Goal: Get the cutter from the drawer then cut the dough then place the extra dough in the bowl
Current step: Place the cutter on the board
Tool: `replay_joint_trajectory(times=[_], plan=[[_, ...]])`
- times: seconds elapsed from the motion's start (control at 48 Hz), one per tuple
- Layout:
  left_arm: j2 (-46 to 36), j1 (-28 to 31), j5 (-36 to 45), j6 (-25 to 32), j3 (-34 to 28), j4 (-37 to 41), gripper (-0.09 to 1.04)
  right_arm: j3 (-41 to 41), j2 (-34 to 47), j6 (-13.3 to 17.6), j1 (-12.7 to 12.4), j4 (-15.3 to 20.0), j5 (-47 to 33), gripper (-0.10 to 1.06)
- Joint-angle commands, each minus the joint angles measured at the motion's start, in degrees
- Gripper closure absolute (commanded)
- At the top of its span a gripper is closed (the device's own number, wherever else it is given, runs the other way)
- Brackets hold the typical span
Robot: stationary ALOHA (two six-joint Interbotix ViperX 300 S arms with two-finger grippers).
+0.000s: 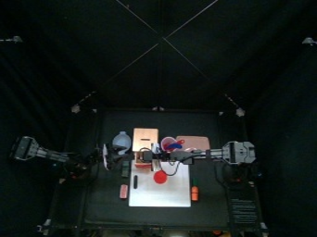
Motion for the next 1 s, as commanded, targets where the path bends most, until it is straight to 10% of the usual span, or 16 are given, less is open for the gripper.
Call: replay_joint_trajectory(times=[0.021, 0.458, 1.0], plan=[[0.09, 0.18, -0.09, 0.09, -0.62, -0.18, 0.09, 2.11, -7.21, 0.18, 0.35, -1.67, 1.85, 0.45], [0.18, 3.34, 0.09, 0.26, -2.46, -1.76, 0.09, 26.54, -25.4, 2.29, 4.22, -0.7, 7.82, 0.45], [7.03, 9.76, 2.46, 0.35, -8.61, -1.93, 0.09, 41.13, -25.22, 2.37, 3.34, -0.53, -5.71, 0.43]])
